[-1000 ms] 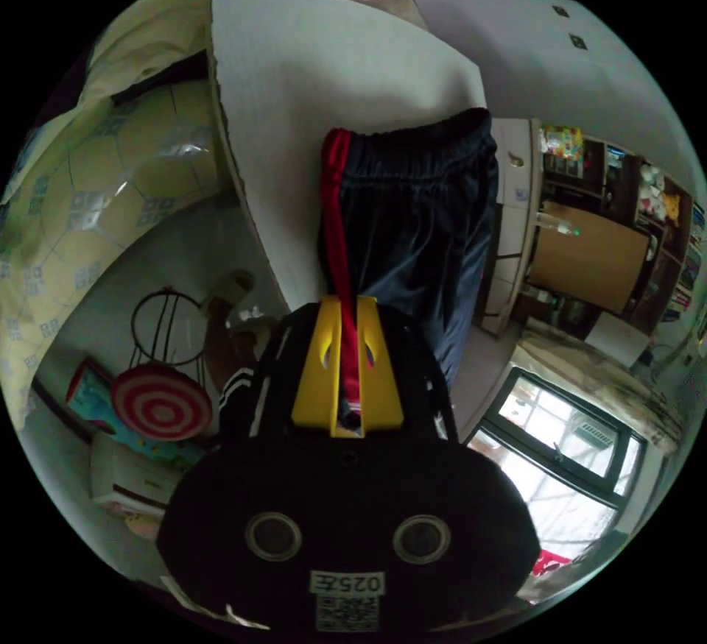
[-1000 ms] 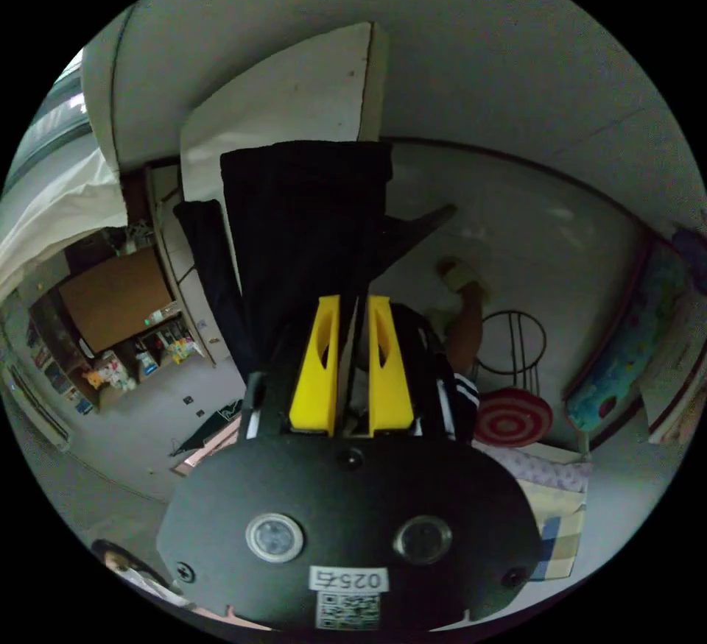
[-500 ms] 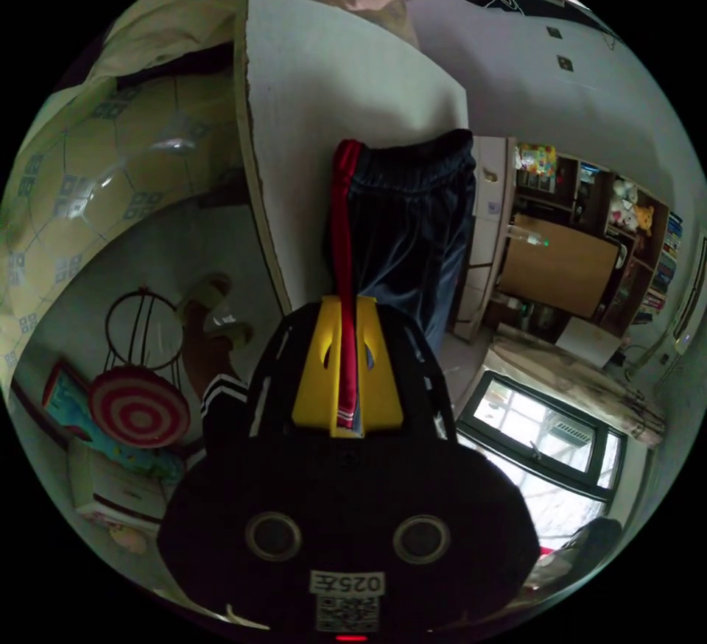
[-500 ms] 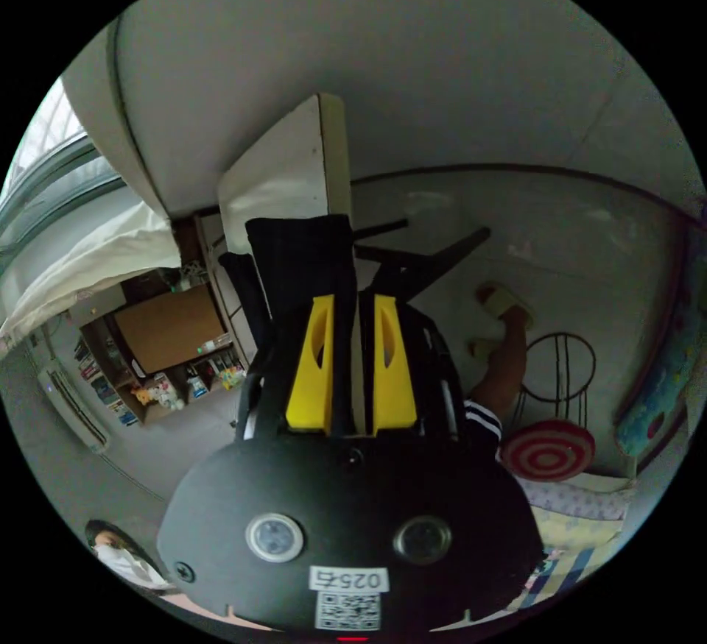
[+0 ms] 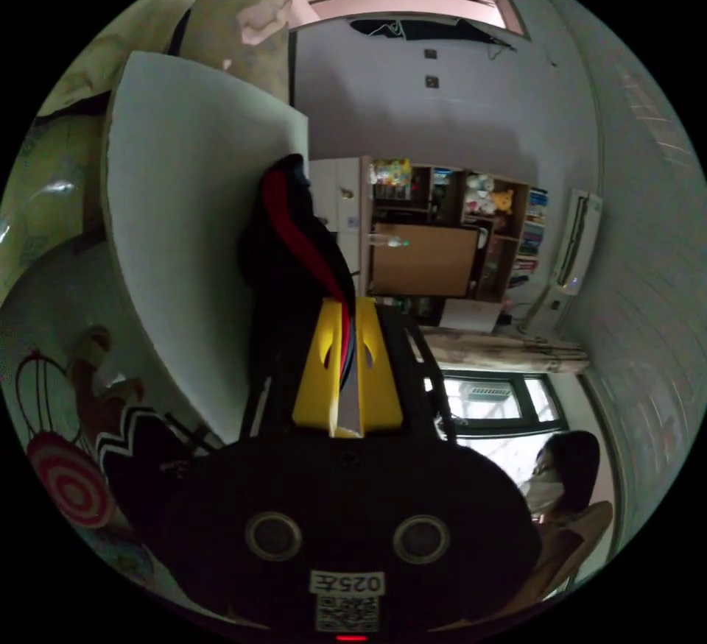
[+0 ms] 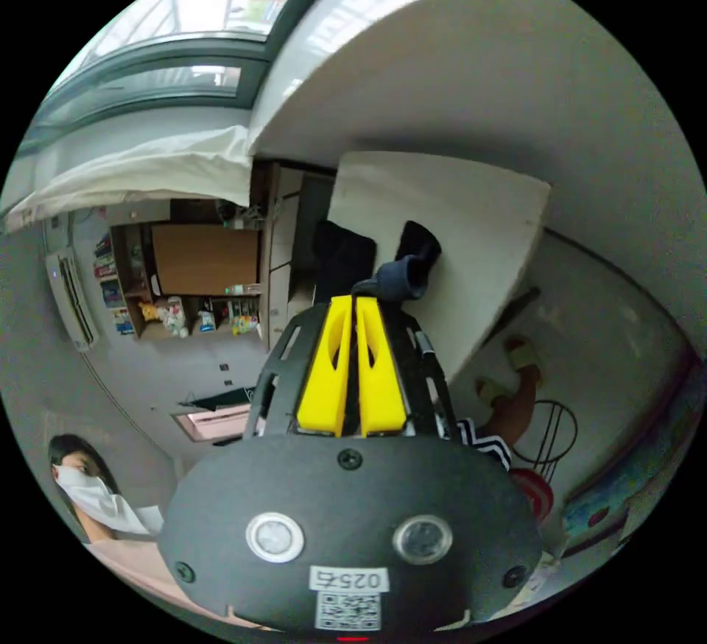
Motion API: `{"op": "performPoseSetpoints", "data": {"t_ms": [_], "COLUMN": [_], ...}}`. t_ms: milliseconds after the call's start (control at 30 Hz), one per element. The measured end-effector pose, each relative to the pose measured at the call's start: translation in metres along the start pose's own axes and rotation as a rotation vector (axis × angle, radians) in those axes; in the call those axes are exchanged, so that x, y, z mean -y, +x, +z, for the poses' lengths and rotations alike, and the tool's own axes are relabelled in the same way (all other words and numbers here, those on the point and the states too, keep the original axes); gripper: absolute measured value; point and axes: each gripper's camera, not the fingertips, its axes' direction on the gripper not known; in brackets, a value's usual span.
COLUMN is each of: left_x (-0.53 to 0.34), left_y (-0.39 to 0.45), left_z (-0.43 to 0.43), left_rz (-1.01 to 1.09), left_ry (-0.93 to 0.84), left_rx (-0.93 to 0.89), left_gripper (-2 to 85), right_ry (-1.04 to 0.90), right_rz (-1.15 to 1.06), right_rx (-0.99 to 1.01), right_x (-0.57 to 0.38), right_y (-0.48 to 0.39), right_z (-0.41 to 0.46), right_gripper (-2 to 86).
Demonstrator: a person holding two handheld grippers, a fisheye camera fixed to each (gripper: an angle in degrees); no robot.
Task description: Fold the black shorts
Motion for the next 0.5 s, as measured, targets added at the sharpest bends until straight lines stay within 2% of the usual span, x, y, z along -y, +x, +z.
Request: {"op": "performPoseSetpoints", "data": {"t_ms": [67, 200, 367, 500], "left_x": [-0.007, -0.018, -0.051, -0.064], "left_y": [0.016, 0.010, -0.016, -0.011], "left_z": [-0.012, -0.038, -0.075, -0.093], "left_rz": [0.014, -0.030, -0.116, -0.104], "left_ry": [0.027, 0.041, 0.111, 0.162], "left_rx": [-0.044, 0.002, 0.063, 0.092], "left_gripper": [-1.2, -1.2, -1.2, -1.2], "right_ry": [-0.010, -0.039, -0.048, -0.072], "right_rz": [-0.067, -0.118, -0.026, 0.006], "right_rx": [-0.045, -0.167, -0.165, -0.179], "right_x": [0.004, -0.004, -0.031, -0.040], "right_y": [-0.029, -0.047, -0.033, -0.033], "right_z": [0.002, 0.001, -0.019, -0.029], "right_gripper": [-0.7, -0.7, -0.7, -0.7]}}
